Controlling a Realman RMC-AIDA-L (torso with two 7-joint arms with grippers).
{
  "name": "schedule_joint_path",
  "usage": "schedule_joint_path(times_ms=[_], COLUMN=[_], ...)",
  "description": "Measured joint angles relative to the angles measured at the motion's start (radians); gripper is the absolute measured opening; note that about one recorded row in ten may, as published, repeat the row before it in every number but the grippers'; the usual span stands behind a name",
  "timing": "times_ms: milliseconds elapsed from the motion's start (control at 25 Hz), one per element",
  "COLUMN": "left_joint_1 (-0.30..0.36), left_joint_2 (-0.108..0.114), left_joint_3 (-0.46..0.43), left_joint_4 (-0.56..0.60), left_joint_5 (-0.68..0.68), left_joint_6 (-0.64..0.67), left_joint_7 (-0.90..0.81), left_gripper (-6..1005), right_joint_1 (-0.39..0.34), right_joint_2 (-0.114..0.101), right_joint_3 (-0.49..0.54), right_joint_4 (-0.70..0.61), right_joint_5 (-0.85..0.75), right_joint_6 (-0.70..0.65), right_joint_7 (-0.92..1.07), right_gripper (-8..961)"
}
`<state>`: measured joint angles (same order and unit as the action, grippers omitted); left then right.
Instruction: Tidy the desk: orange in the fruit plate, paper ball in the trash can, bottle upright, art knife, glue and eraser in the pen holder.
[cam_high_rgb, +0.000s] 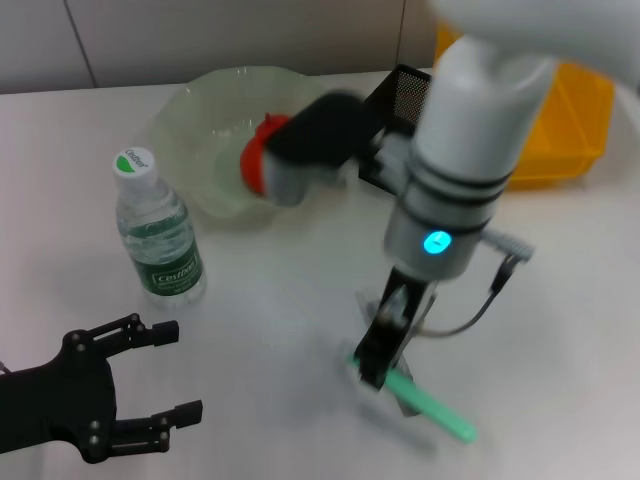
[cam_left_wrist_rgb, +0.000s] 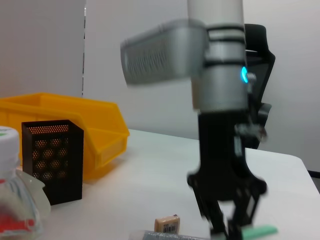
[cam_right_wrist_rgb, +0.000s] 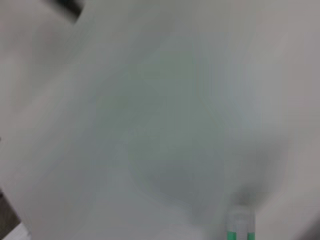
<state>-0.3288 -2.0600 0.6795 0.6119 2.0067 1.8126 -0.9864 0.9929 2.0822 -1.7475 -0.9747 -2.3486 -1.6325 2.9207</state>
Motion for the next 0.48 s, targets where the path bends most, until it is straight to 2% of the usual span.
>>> schedule_joint_path(times_ms=[40, 80, 120, 200, 240, 280, 480], left_joint_1=[-0.001, -0.001, -0.002, -0.003, -0.003, -0.003, -0.016], left_joint_2=[0.0, 0.0, 0.0, 0.0, 0.0, 0.0, -0.005], left_joint_3=[0.0, 0.0, -0.001, -0.002, -0.003, -0.003, -0.01], left_joint_4=[0.0, 0.0, 0.0, 0.0, -0.001, -0.001, -0.018], left_joint_5=[0.0, 0.0, 0.0, -0.002, -0.004, -0.004, -0.01], left_joint_6=[-0.001, -0.001, -0.001, -0.002, -0.003, -0.003, -0.01], left_joint_7=[-0.001, -0.001, -0.003, -0.004, -0.004, -0.004, -0.009], left_gripper=[866, 866, 866, 866, 866, 866, 866], right_joint_1=[-0.046, -0.046, -0.067, -0.124, -0.177, -0.177, -0.318], right_joint_2=[-0.001, -0.001, -0.002, -0.003, -0.004, -0.004, -0.004], right_joint_3=[0.107, 0.107, 0.155, 0.269, 0.371, 0.371, 0.609], right_joint_4=[-0.09, -0.09, -0.135, -0.237, -0.332, -0.332, -0.523], right_joint_5=[-0.081, -0.081, -0.111, -0.168, -0.189, -0.189, -0.121], right_joint_6=[-0.065, -0.065, -0.086, -0.124, -0.131, -0.131, -0.04], right_joint_7=[-0.019, -0.019, -0.033, -0.08, -0.141, -0.141, -0.362], right_gripper=[177, 177, 177, 178, 178, 178, 178])
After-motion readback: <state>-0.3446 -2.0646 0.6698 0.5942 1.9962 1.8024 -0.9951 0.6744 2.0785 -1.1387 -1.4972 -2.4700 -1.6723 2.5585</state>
